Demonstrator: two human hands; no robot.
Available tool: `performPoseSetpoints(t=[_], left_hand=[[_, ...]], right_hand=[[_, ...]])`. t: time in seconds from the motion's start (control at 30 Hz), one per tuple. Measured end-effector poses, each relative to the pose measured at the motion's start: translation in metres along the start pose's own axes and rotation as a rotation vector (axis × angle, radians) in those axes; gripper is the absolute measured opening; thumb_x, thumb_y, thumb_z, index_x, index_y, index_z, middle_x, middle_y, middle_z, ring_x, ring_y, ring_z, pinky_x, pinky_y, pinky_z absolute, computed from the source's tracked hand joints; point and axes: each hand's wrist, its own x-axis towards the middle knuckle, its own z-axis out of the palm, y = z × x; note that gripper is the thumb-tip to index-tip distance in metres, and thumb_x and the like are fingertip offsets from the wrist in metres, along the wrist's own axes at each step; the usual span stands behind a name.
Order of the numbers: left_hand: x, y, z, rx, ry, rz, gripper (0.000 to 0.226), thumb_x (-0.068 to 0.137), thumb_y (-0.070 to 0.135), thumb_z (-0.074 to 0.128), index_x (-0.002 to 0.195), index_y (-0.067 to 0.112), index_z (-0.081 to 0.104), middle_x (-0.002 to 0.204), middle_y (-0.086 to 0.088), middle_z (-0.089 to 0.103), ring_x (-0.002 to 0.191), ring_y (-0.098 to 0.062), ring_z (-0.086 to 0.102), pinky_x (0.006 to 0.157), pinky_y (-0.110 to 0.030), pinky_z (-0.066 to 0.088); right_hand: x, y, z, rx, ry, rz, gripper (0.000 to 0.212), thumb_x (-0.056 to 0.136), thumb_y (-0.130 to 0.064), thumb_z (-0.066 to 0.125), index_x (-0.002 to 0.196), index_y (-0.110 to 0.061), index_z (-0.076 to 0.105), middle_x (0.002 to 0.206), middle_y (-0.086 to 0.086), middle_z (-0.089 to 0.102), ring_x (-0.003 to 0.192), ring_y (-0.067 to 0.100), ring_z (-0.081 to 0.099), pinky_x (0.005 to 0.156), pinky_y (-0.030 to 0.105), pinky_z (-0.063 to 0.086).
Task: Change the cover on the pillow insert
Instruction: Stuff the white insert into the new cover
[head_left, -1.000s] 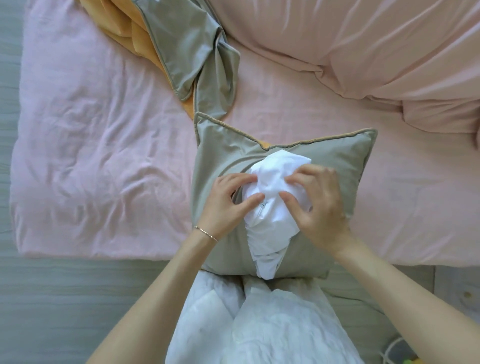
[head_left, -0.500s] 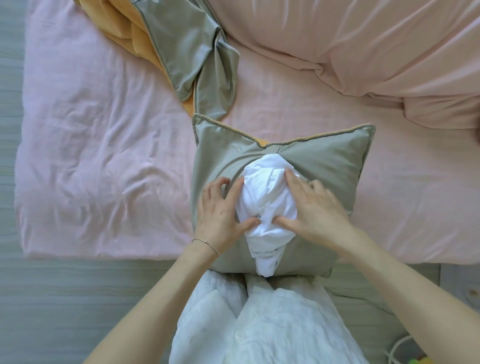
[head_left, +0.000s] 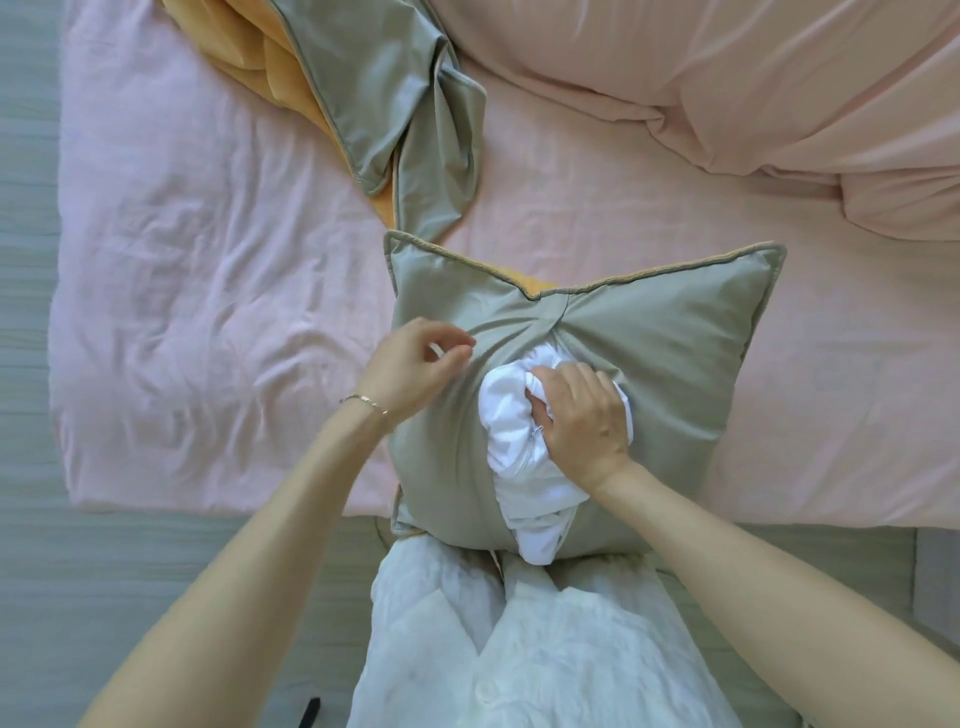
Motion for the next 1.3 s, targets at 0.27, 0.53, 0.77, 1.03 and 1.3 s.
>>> performPoseSetpoints(t=[0.27,0.53,0.77,1.03,1.3], left_hand=[[0.02,0.031,0.029,0.234,-0.03,-0.023,0.015,0.078,0.032,0.069,0.077,0.017,0.071,0.07,0.007,0.062,0.069,-0.009,0.053,0.061,-0.02,0.038],[0.034,0.046,0.032,0.417,-0.077,-0.065,0.021,0.084,0.013,0.052,0.078,-0.001,0.067,0.077,-0.017,0.066,0.074,-0.03,0.057,0.063,-0.032,0.044],[0.036,0.039,0.031,-0.584,-0.175,-0.518,0.021,0.09,0.006,0.052,0.069,0.009,0.054,0.064,-0.003,0.043,0.056,-0.012,0.04,0.046,-0.016,0.039],[0.039,0.016,0.016,-0.798,-0.125,-0.62,0.022,0.081,0.019,0.056,0.097,0.006,0.061,0.09,-0.011,0.052,0.087,-0.023,0.052,0.076,-0.027,0.043],[0.044,-0.019,-0.042,-0.646,0.19,-0.377,0.029,0.092,0.003,0.044,0.065,0.011,0.049,0.054,-0.001,0.048,0.045,-0.01,0.046,0.044,-0.019,0.033]], right_hand=[[0.002,0.001,-0.013,-0.043,0.014,0.024,0.014,0.092,-0.009,0.041,0.085,-0.014,0.052,0.061,0.001,0.05,0.059,0.023,0.048,0.061,0.029,0.024],[0.012,-0.011,-0.059,-0.208,-0.353,0.143,0.037,0.06,-0.029,0.08,0.095,-0.021,0.07,0.078,0.006,0.055,0.073,0.026,0.051,0.062,0.031,0.033],[0.022,-0.029,-0.053,0.4,-0.34,0.679,0.05,0.097,-0.044,0.031,0.142,-0.022,0.024,0.134,0.01,0.042,0.12,0.03,0.038,0.1,0.036,0.026],[0.024,-0.049,0.005,0.558,0.137,0.565,0.025,0.083,-0.008,0.039,0.105,-0.018,0.048,0.086,0.011,0.069,0.077,0.016,0.053,0.063,0.021,0.038],[0.09,-0.087,0.06,0.658,-0.046,0.231,0.029,0.079,-0.011,0.04,0.082,0.004,0.065,0.063,0.018,0.065,0.053,0.031,0.062,0.057,0.029,0.034]])
